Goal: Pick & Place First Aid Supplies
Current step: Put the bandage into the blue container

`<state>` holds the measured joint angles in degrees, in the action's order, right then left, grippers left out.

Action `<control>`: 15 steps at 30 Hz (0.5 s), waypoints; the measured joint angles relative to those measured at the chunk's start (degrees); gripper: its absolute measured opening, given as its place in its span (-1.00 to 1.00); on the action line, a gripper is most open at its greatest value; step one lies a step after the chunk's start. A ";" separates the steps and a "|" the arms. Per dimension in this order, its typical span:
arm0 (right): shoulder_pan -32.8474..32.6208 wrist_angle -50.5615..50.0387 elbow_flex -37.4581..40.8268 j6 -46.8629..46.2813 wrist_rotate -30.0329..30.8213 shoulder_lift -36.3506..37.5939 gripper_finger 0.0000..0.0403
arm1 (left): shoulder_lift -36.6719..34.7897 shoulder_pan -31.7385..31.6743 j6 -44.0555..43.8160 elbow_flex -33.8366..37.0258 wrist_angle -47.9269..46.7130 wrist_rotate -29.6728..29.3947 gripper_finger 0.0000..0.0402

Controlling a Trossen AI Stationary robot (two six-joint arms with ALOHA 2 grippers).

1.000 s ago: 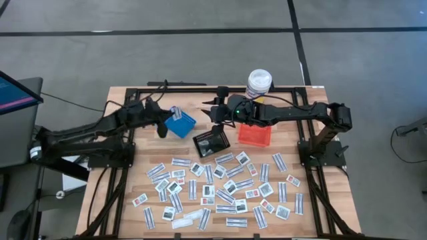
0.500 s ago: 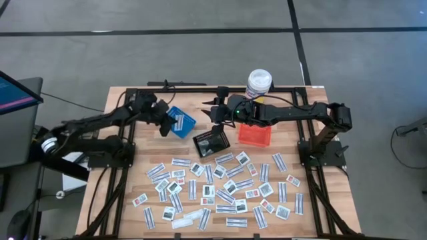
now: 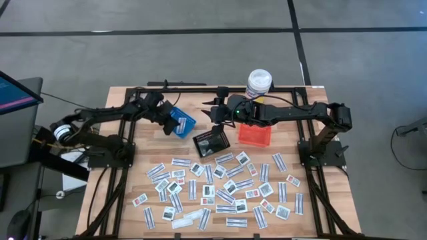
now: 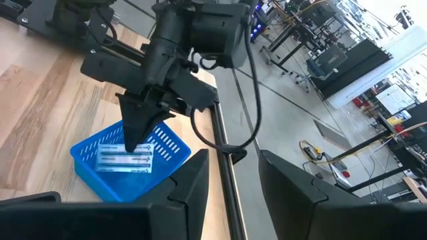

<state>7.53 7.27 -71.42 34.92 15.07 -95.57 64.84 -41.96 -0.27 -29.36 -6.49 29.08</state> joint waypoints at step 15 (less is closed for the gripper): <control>0.00 0.00 0.00 0.00 0.01 0.00 -0.39 | 0.18 0.11 0.02 -0.38 0.51 -1.61 -0.85</control>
<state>7.53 7.27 -71.42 34.92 15.08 -95.57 65.01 -41.85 -0.25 -29.74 -5.98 27.46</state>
